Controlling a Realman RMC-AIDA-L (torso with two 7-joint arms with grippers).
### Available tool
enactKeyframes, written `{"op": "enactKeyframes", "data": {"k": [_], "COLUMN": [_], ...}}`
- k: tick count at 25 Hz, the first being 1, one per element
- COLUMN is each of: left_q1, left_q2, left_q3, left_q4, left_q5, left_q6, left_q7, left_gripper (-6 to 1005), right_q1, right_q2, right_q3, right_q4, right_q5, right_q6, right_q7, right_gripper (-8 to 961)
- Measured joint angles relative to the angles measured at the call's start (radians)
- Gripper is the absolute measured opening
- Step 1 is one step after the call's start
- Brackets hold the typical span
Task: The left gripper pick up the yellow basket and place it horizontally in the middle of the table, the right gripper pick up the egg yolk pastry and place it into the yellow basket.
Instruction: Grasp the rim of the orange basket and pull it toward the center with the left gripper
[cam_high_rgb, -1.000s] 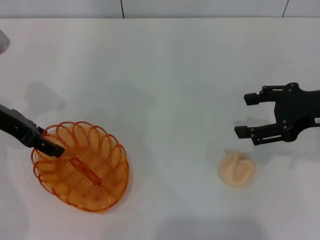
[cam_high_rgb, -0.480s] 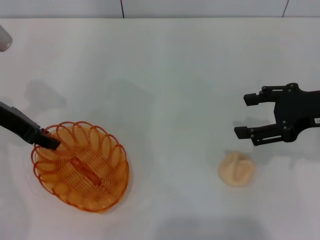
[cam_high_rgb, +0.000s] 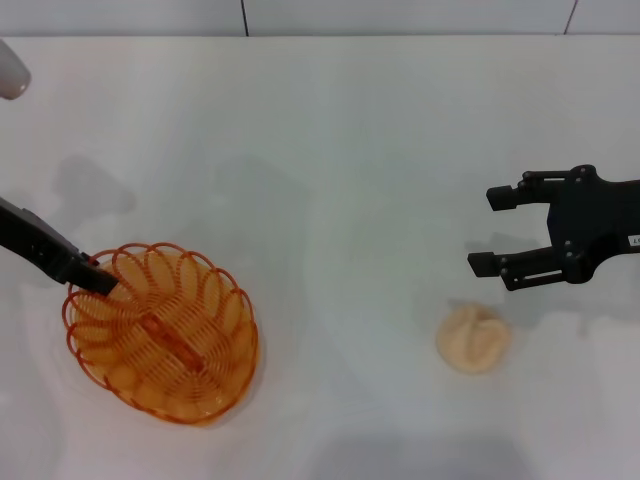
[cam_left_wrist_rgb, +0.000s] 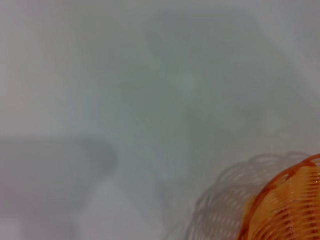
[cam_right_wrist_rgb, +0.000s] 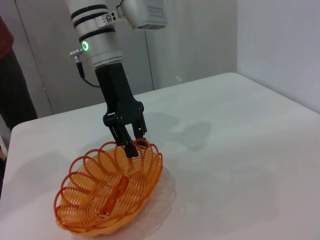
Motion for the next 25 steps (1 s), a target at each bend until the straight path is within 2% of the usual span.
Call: {"op": "enactKeyframes", "data": {"k": [14, 25], "left_q1": [-0.011, -0.012], "left_q2": [-0.008, -0.008], "left_q3": [0.008, 0.023], "left_q4": [-0.010, -0.015], "left_q5": [-0.001, -0.001], "left_q6": [-0.027, -0.024], "left_q7": [0.008, 0.019], "left_gripper": [169, 156], "right_q1": [0.000, 0.000], "right_q2": [0.000, 0.000], "right_q3": [0.000, 0.004], "right_q4": [-0.002, -0.003], "right_q5": [0.000, 0.000], "right_q6": [0.000, -0.005], "right_q7": [0.000, 0.000], "right_gripper": [828, 827]}}
